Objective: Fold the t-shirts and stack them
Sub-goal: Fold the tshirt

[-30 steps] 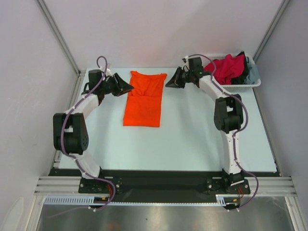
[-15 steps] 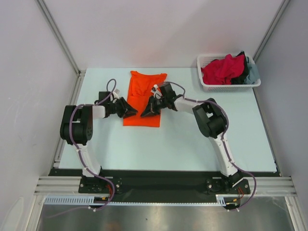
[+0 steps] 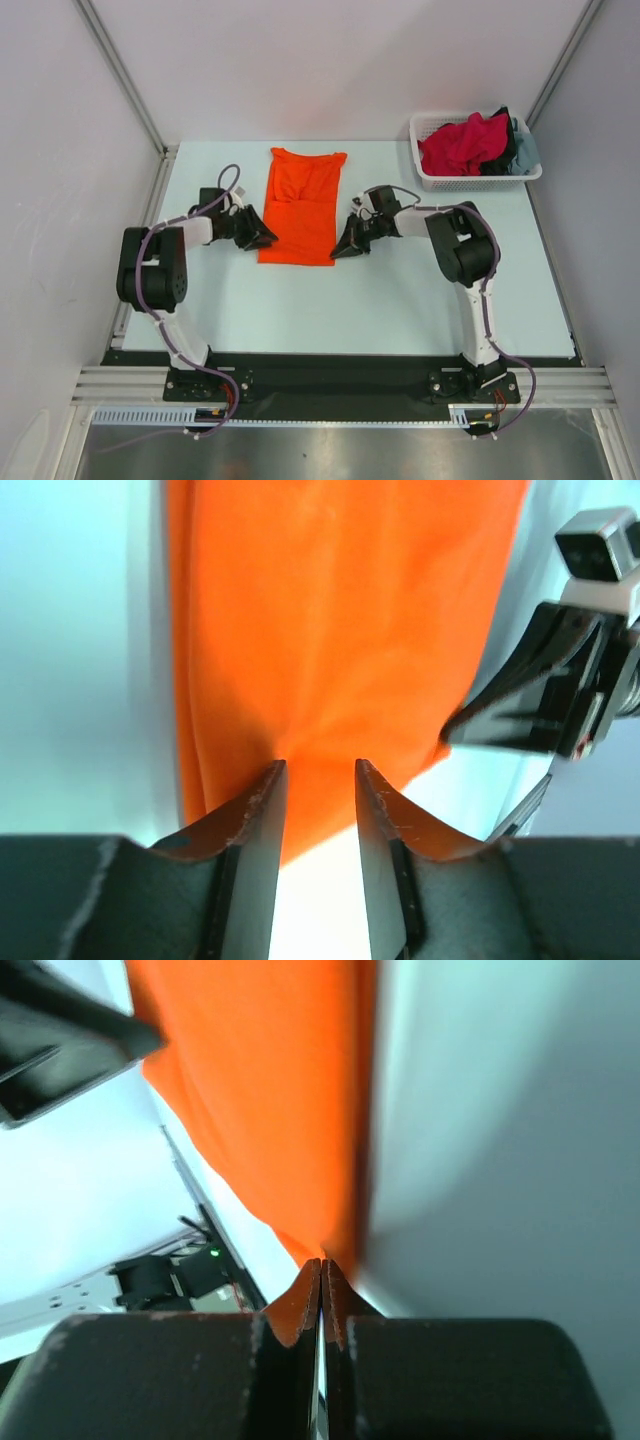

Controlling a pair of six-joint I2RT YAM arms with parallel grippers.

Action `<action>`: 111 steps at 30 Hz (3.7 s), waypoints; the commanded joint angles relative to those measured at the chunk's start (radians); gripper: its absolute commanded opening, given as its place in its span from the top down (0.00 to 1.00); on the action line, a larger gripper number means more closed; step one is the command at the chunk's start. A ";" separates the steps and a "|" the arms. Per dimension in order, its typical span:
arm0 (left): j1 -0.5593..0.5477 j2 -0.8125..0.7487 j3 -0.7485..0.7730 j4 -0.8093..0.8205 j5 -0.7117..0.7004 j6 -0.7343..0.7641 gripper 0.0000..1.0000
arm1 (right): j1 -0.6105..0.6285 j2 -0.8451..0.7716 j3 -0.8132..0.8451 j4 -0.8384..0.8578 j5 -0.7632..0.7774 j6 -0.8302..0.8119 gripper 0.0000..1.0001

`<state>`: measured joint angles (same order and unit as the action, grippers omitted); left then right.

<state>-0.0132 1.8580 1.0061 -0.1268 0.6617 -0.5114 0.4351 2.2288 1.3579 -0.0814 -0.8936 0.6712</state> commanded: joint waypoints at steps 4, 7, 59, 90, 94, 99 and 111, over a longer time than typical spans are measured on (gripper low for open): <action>0.001 -0.244 -0.011 -0.062 -0.002 0.027 0.59 | 0.030 -0.127 0.114 -0.218 0.055 -0.116 0.98; -0.031 -0.250 -0.038 0.010 0.027 -0.024 0.59 | 0.060 -0.110 0.162 -0.164 0.053 -0.050 0.98; 0.053 -0.527 -0.712 0.463 -0.363 -0.743 0.42 | 0.191 -0.377 -0.583 0.548 0.683 0.800 0.46; 0.021 -0.352 -0.523 0.262 -0.393 -0.668 0.49 | 0.185 -0.327 -0.539 0.445 0.717 0.818 0.53; 0.021 -0.332 -0.526 0.288 -0.393 -0.690 0.53 | 0.183 -0.320 -0.537 0.454 0.717 0.826 0.53; 0.021 -0.335 -0.526 0.253 -0.401 -0.702 0.55 | 0.182 -0.328 -0.533 0.450 0.717 0.820 0.53; 0.021 -0.376 -0.532 0.157 -0.416 -0.696 0.48 | 0.174 -0.324 -0.543 0.465 0.720 0.827 0.54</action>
<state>0.0132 1.4807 0.5034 0.1242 0.2901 -1.2297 0.6167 1.8908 0.8124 0.4248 -0.2287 1.5002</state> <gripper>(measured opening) 0.516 0.464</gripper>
